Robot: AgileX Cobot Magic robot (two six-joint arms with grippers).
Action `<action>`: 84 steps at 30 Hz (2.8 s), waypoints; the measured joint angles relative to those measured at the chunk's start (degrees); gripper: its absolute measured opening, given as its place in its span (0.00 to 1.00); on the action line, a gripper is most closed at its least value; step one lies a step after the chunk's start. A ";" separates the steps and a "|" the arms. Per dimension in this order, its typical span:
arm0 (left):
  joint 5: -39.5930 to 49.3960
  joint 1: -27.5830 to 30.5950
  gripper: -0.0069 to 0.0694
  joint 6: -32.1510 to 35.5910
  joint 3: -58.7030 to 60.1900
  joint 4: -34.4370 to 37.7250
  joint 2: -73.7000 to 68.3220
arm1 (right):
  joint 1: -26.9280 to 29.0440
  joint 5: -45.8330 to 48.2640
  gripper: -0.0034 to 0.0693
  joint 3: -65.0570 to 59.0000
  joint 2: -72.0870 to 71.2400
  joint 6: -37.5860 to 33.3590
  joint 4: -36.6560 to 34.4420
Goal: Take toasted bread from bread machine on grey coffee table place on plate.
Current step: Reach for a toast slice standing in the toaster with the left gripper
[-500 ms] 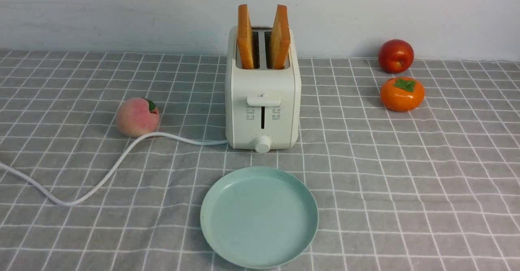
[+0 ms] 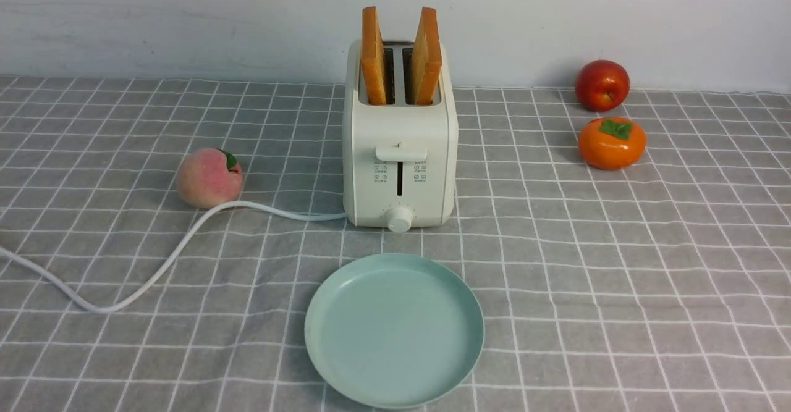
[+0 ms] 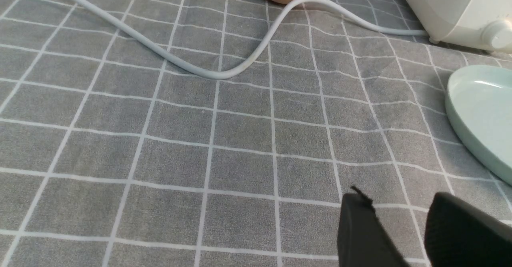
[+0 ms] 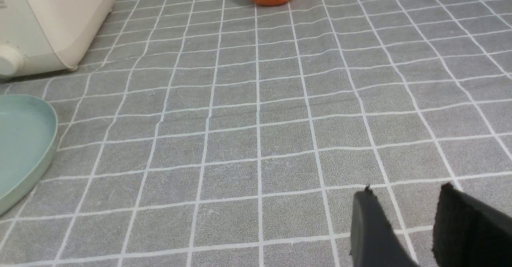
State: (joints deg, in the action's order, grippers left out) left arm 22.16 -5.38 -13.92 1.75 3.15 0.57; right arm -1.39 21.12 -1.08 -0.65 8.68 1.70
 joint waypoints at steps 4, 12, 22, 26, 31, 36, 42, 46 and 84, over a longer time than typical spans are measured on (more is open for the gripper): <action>0.01 0.00 0.40 0.00 0.00 0.00 0.00 | 0.00 0.00 0.38 0.00 0.00 0.00 0.00; 0.01 0.00 0.40 0.00 0.00 0.00 0.00 | 0.00 0.00 0.38 0.00 0.00 0.00 0.00; -0.23 0.00 0.40 0.00 0.00 -1.20 0.00 | 0.00 0.00 0.38 0.00 0.00 0.00 0.05; -2.76 0.00 0.40 -1.10 0.00 -0.30 0.00 | 0.00 -0.30 0.38 0.00 0.00 0.19 -0.88; -9.74 0.00 0.40 -8.80 0.00 11.46 0.00 | -0.06 -10.24 0.38 -0.37 0.00 6.14 -14.87; -16.56 0.00 0.40 -11.58 0.00 19.51 0.00 | -0.06 -18.78 0.38 -0.37 0.00 8.64 -22.89; -29.06 0.00 0.36 -12.22 0.05 29.83 0.00 | -0.06 -22.40 0.38 -0.37 0.00 4.55 -25.08; -35.24 0.00 0.13 -12.26 -3.61 30.14 0.00 | -0.06 -22.05 0.37 6.11 0.00 5.53 -27.65; 21.46 -7.07 0.20 34.26 -102.09 36.55 -101.94 | -0.06 38.65 0.04 61.08 43.01 -6.08 -9.98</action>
State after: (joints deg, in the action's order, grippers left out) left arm 43.62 -12.45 20.35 -100.34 39.69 -101.37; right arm -1.45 59.77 60.00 42.36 2.60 -8.29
